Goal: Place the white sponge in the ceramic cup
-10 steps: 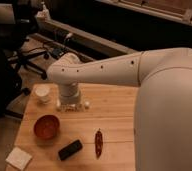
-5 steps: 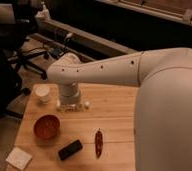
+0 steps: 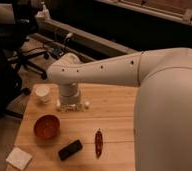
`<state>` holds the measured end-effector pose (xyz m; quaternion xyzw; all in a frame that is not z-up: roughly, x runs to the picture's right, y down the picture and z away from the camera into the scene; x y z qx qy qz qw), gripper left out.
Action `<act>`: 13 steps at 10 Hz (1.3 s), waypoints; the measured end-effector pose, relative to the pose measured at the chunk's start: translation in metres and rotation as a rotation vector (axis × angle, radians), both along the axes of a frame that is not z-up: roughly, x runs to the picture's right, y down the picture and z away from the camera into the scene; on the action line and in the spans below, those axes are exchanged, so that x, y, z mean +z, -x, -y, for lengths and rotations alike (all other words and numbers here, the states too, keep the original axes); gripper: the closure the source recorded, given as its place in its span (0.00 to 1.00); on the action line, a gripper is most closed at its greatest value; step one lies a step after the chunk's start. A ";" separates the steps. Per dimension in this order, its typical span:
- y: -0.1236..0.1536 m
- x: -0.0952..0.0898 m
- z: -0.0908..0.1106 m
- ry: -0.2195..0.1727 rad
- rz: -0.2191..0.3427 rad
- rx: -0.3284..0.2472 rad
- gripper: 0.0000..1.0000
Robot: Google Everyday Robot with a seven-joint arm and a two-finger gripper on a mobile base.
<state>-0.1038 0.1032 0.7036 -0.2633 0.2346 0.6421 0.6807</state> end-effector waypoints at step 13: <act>0.019 -0.002 0.005 -0.036 0.054 -0.040 0.35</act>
